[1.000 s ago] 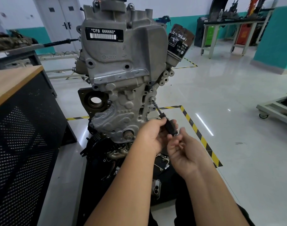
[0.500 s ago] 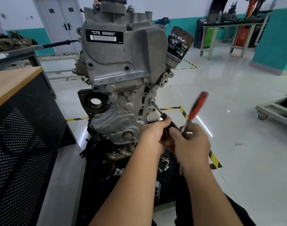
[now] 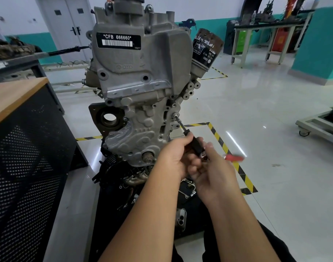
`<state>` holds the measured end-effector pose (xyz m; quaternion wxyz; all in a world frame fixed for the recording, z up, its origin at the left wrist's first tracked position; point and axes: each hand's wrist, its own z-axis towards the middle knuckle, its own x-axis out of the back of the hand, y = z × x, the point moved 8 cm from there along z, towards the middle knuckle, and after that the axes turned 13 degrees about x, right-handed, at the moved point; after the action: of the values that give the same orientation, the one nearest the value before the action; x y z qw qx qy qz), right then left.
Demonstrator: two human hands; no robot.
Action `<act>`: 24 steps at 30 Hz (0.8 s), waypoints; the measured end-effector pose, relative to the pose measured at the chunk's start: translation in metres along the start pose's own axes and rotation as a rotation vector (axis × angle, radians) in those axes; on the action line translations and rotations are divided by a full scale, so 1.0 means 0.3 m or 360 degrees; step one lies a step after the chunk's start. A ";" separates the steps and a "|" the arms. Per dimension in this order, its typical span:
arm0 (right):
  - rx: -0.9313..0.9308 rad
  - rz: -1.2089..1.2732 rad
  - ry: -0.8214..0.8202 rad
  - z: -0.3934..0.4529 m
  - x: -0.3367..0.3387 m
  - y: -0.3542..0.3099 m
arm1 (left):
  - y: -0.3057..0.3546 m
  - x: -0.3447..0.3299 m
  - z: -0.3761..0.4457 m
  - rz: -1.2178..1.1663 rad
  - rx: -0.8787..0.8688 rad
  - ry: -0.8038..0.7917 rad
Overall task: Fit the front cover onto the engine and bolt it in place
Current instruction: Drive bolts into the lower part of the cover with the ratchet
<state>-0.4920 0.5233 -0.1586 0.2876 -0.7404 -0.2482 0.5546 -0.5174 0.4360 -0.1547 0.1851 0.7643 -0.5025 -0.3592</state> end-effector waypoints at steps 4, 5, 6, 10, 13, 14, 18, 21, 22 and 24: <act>0.0378 -0.0695 0.0048 0.048 0.046 -0.056 | 0.013 0.002 0.009 -0.0176 -0.0079 0.0045; 0.0529 -0.0912 0.0062 0.053 0.048 -0.077 | 0.019 0.002 0.016 -0.0189 -0.0126 0.0055; 0.0592 -0.0903 0.0087 0.049 0.045 -0.080 | 0.023 0.004 0.021 -0.0170 -0.0161 0.0061; 0.0101 -0.0173 -0.0035 0.012 0.004 -0.020 | 0.024 0.023 0.013 -0.0088 -0.0114 0.0036; 0.0308 -0.0674 -0.0038 0.039 0.034 -0.062 | 0.039 0.035 0.016 -0.0177 -0.0187 0.0093; 0.0502 -0.0974 0.0012 0.050 0.041 -0.096 | 0.042 0.032 0.018 -0.0214 -0.0219 0.0105; 0.0356 -0.0556 -0.0045 0.029 0.019 -0.064 | 0.045 0.029 0.029 -0.0174 -0.0241 0.0055; -0.0347 0.0511 0.0058 -0.013 -0.009 0.013 | 0.037 0.040 0.041 -0.0144 -0.0156 0.0015; -0.0280 0.0387 0.0042 -0.004 0.002 0.006 | 0.035 0.040 0.040 -0.0130 -0.0145 0.0025; 0.0196 -0.0568 -0.0060 0.020 0.032 -0.054 | 0.024 0.026 0.034 -0.0125 -0.0136 0.0026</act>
<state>-0.4960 0.5423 -0.1552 0.4214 -0.6551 -0.3464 0.5228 -0.5276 0.4266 -0.1597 0.2075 0.7778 -0.4548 -0.3809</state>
